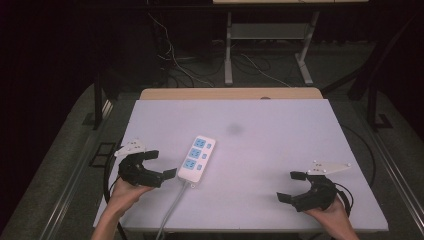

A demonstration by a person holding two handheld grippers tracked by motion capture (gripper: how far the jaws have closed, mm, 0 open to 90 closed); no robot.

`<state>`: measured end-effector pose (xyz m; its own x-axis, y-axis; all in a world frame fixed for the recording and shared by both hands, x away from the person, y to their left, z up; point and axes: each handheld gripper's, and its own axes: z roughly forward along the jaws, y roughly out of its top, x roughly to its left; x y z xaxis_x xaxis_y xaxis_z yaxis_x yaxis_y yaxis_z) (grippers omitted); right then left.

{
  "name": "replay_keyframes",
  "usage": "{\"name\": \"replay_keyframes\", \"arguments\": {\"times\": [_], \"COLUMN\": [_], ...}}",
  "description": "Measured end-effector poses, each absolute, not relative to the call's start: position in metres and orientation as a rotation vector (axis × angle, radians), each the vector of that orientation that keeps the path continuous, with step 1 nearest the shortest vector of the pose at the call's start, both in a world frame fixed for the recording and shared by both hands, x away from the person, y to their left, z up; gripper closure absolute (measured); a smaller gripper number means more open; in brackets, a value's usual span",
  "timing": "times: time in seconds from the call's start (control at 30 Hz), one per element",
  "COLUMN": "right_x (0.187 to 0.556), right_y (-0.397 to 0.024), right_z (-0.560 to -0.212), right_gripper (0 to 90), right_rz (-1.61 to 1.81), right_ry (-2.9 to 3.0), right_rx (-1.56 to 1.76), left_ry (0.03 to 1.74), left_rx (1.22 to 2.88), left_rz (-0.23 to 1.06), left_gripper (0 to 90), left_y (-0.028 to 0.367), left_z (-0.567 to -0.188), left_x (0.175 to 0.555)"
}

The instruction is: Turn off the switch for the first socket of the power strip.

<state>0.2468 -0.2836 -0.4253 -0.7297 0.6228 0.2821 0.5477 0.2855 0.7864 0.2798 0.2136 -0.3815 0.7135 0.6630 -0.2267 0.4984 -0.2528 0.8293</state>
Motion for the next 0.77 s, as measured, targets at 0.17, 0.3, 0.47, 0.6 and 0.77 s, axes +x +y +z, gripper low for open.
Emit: {"name": "replay_keyframes", "arguments": {"times": [0.17, 0.3, 0.47, 0.6, 0.77], "right_x": [0.246, 0.246, 0.246, 0.246, 0.245], "right_y": [-0.284, -0.284, -0.284, -0.284, -0.284], "right_z": [-0.425, -0.425, -0.426, -0.426, -0.426], "right_gripper": [0.6, 0.6, 0.6, 0.6, 0.6], "right_rz": [1.448, 1.447, 1.445, 1.441, 1.437], "right_ry": [2.455, 2.455, 2.456, 2.461, 2.466], "right_rx": [1.12, 1.123, 1.129, 1.13, 1.129], "left_ry": [0.893, 0.89, 0.888, 0.892, 0.886], "left_rx": [1.901, 1.881, 1.866, 1.883, 1.903], "left_rz": [0.206, 0.204, 0.194, 0.169, 0.161], "left_gripper": [0.0, 0.0, 0.0, 0.0, 0.0], "left_y": [0.213, 0.213, 0.212, 0.208, 0.204], "left_z": [-0.391, -0.399, -0.409, -0.421, -0.425], "left_x": [0.272, 0.268, 0.263, 0.261, 0.26]}}
